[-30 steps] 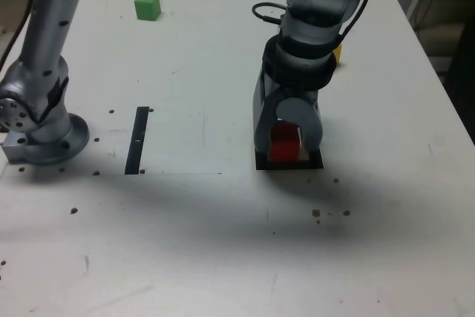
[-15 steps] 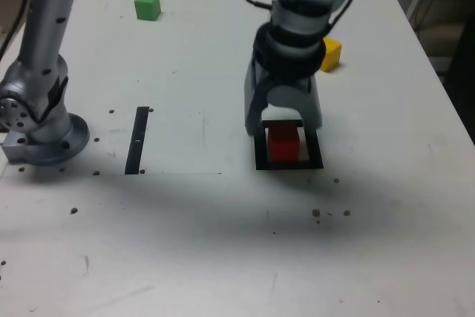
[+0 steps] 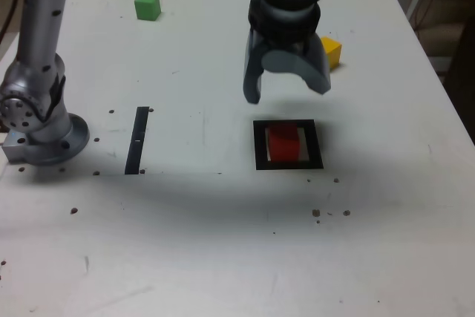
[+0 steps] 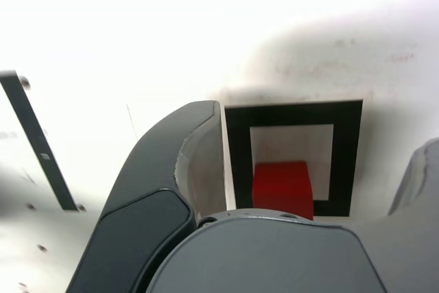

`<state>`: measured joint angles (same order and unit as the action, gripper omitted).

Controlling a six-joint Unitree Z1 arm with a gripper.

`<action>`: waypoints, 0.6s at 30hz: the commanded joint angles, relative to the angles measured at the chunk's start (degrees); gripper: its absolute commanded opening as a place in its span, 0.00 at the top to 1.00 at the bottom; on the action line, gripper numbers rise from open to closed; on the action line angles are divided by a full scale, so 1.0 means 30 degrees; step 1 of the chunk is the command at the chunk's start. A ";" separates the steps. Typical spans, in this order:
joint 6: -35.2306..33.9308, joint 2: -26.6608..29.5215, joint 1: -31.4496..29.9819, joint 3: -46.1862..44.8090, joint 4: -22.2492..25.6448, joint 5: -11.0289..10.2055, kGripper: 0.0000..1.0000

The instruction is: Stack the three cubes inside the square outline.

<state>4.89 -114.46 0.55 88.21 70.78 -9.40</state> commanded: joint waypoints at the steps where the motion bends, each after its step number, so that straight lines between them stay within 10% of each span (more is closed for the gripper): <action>1: 0.1263 0.0117 0.0521 0.0235 0.0038 -0.0153 0.00; 18: 0.9330 -0.1644 0.4502 0.3307 0.0258 -0.0587 0.00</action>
<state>32.21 -118.69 13.67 97.53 71.46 -10.91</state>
